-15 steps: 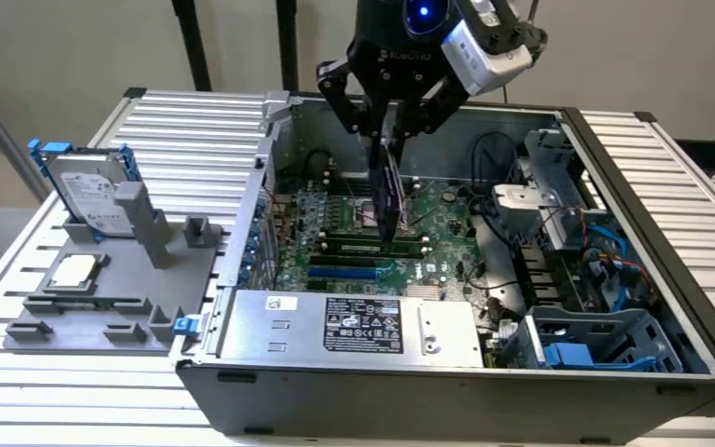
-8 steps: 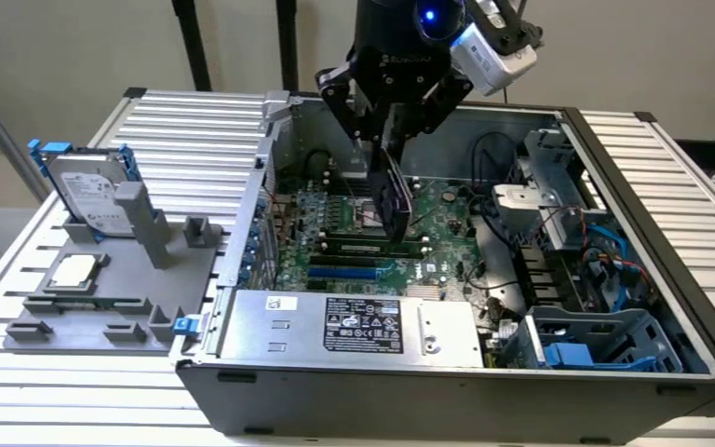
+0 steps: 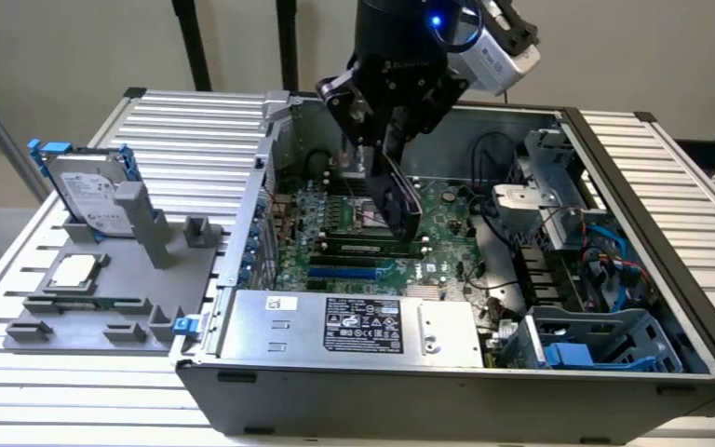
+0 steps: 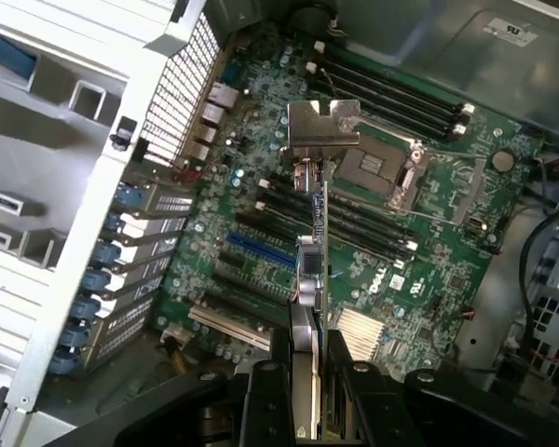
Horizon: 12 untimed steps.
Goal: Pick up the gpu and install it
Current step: 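Insert the gpu into the slot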
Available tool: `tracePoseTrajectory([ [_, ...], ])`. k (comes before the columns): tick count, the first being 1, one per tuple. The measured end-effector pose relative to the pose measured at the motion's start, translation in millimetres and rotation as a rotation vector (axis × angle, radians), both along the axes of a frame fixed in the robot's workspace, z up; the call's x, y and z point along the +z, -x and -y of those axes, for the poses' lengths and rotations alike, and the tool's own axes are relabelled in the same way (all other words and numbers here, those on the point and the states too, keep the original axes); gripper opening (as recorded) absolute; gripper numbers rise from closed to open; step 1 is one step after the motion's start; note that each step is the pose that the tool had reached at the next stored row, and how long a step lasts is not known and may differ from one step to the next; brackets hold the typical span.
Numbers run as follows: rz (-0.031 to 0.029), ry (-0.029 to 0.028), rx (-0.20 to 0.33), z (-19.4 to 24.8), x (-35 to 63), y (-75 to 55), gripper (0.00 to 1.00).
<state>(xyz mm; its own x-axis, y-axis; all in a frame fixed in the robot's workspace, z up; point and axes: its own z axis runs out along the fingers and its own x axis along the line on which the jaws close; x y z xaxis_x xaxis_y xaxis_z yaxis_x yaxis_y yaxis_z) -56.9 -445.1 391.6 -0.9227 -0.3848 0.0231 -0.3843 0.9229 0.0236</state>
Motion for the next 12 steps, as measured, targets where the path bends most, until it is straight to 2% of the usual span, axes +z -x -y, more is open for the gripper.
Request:
tracePoseTrajectory([
  [12, 0.0, 0.0, 0.218, 0.0, -7.5, 0.0, 0.0],
])
